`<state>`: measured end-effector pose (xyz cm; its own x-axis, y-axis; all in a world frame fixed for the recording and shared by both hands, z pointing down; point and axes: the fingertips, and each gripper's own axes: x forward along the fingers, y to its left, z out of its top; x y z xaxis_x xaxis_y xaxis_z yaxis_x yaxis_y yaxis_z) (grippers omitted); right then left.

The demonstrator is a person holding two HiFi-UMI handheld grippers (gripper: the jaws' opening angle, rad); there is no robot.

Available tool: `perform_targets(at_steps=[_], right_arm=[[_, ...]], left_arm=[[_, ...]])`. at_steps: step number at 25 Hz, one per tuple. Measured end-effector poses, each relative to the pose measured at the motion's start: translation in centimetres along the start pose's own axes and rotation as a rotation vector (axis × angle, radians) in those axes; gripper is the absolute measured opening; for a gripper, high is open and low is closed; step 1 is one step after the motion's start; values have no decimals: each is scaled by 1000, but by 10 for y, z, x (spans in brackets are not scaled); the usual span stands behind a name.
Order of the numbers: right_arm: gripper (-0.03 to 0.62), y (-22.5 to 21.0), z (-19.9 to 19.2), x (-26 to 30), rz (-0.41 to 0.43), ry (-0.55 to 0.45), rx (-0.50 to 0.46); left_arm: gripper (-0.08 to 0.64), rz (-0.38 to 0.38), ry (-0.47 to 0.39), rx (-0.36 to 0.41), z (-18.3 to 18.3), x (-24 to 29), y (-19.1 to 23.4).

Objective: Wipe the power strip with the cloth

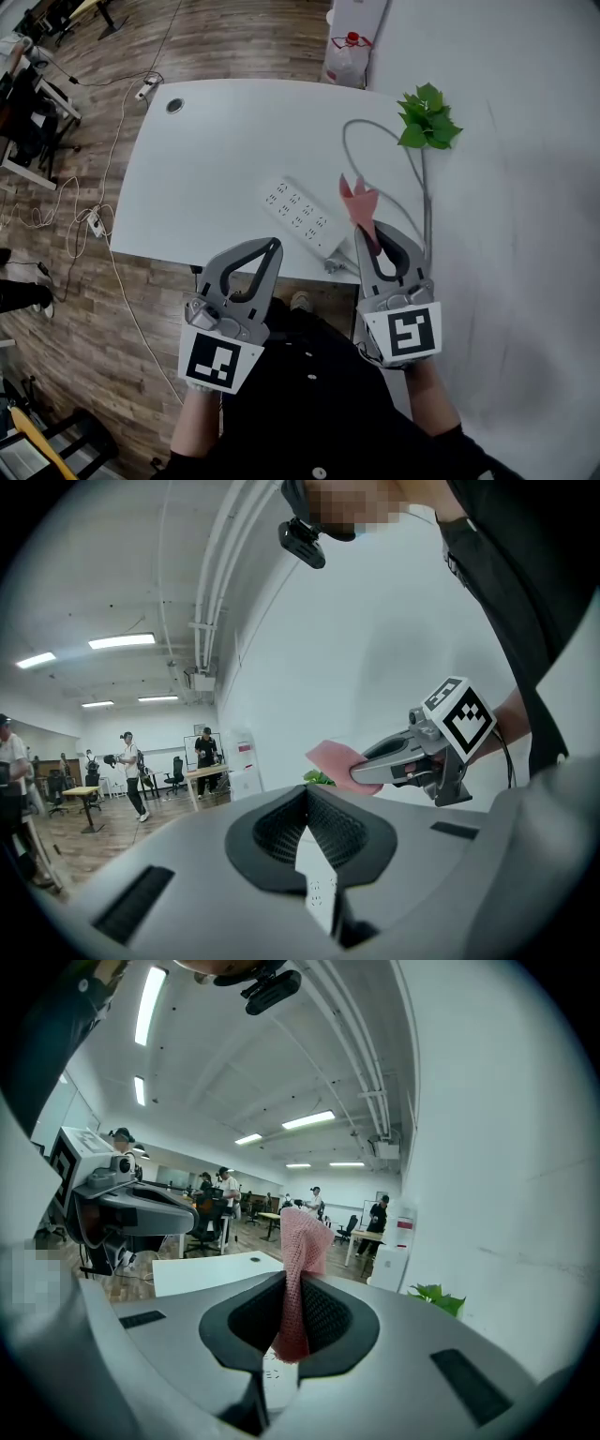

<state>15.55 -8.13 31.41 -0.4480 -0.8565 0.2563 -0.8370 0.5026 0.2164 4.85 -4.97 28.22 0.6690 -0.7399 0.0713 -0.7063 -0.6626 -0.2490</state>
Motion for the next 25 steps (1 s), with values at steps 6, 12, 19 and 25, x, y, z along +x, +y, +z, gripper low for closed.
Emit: perform_targets(at_steps=[6,12,19,25], right_arm=[[54,-5,1,14,-3,6,-1],[54,-8,0,35,-6,24,-9],[54,-2,-6,66,32,59,-28],[54,7,-13,96,79,77,-59]], left_arm=[[14,-13,9,3,-3,9,11],[14,-16,3,-9,-7,13,30],[14,-2,21,-30,-21,11,45],[13,25,23,-39,-26,7,58]])
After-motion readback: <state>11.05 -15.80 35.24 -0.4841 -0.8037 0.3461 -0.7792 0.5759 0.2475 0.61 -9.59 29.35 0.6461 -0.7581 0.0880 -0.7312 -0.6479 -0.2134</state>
